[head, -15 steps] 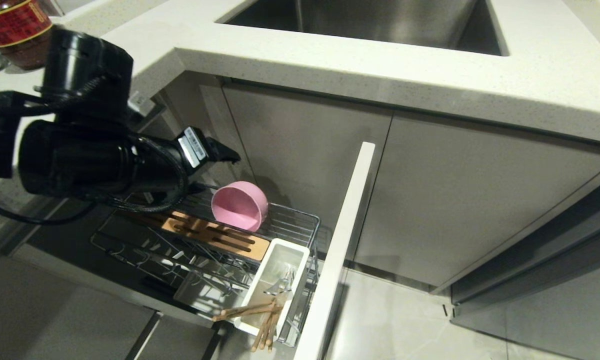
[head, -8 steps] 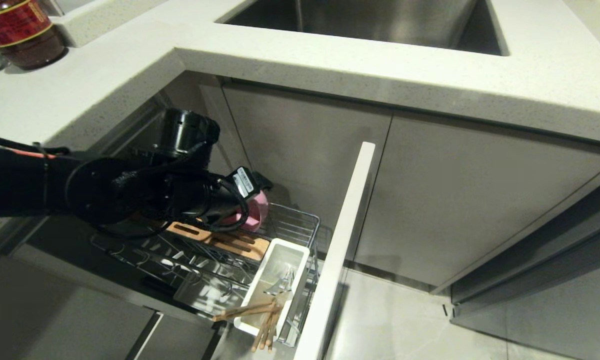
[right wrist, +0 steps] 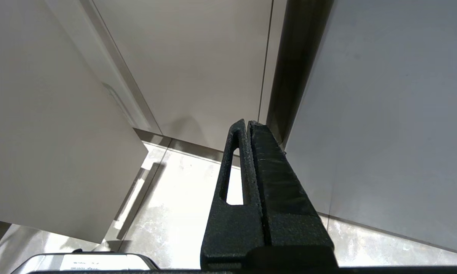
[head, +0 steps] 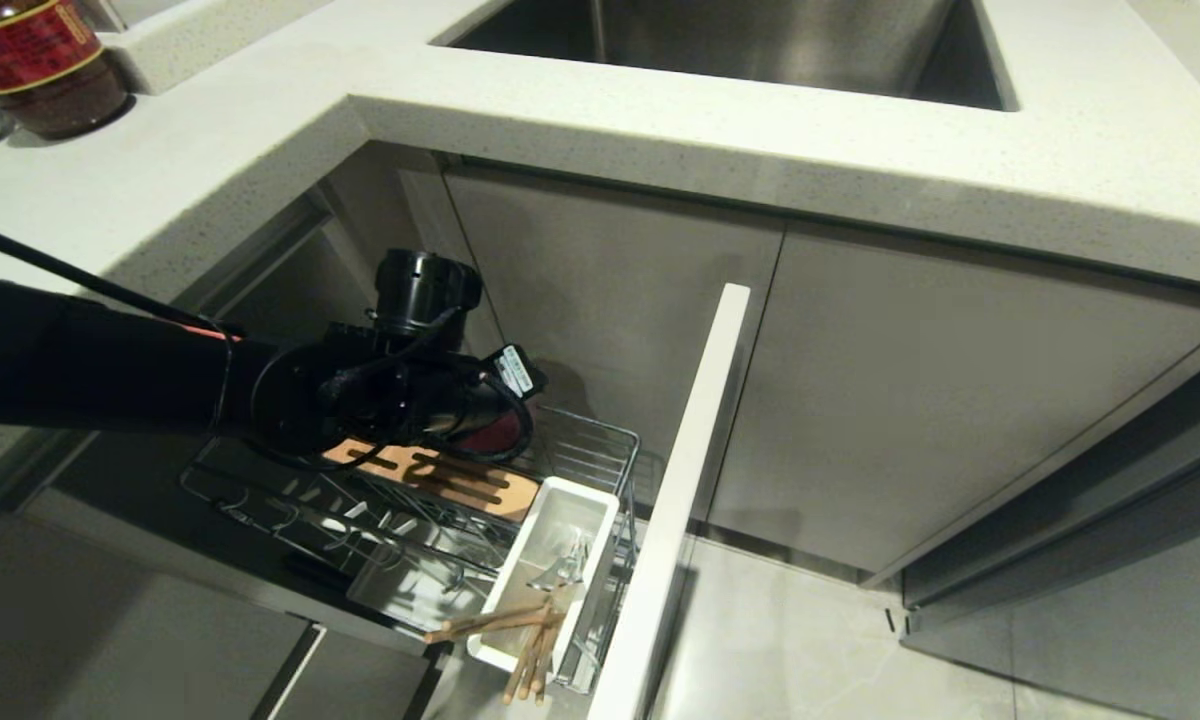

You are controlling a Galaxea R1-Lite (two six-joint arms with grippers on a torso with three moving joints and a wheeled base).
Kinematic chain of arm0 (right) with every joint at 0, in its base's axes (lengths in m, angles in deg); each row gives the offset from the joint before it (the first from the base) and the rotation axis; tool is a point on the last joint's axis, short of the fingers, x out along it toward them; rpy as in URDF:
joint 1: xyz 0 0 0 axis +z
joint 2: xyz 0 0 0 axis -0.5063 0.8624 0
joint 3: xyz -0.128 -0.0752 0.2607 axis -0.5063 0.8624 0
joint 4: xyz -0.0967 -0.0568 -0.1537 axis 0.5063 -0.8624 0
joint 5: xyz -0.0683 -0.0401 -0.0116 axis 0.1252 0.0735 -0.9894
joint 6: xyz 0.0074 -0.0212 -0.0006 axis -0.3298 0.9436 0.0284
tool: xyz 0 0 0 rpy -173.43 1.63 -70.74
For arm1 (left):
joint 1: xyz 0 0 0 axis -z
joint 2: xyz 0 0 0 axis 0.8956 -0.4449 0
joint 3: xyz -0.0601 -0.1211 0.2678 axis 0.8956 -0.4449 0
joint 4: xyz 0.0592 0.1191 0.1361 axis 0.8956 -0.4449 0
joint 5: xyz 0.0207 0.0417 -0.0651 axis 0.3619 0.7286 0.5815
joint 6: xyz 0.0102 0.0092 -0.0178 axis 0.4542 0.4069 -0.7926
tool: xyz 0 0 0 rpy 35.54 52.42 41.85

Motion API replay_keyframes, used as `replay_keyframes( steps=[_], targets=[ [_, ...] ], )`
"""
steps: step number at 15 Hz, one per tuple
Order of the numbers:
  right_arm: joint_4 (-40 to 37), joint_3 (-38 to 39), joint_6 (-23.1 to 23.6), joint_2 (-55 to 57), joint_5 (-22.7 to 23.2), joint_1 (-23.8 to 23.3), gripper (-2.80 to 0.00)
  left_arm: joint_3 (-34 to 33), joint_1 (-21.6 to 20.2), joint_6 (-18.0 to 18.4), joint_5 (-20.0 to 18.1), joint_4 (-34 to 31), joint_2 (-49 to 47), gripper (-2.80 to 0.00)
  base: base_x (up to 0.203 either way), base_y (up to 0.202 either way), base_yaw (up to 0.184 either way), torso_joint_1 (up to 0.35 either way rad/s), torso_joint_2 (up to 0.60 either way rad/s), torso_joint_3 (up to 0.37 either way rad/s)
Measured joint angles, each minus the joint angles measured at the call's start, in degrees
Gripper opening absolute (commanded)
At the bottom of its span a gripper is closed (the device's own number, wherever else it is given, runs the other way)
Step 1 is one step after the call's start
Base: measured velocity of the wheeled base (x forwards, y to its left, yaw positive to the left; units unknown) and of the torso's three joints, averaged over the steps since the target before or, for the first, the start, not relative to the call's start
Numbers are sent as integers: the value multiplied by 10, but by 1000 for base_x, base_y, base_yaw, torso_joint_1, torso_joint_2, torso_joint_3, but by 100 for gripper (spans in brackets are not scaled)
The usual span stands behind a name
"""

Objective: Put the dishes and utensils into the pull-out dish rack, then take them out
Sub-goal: Take the bowl out of the cupboard

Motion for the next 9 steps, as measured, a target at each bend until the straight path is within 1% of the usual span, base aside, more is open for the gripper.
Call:
replay_keyframes(
  steps=[2, 4, 7, 9],
  targets=[
    [0, 0, 0, 0, 0, 0, -280, 0, 7, 1, 27, -1, 3, -280, 0, 0, 0, 0, 0, 0],
    [0, 0, 0, 0, 0, 0, -280, 0, 18, 5, 39, -1, 13, -280, 0, 0, 0, 0, 0, 0],
    [0, 0, 0, 0, 0, 0, -280, -2, 38, 4, 82, -9, 36, -280, 0, 0, 0, 0, 0, 0],
    [0, 0, 0, 0, 0, 0, -280, -2, 52, 5, 94, -9, 56, -280, 0, 0, 0, 0, 0, 0]
  ],
)
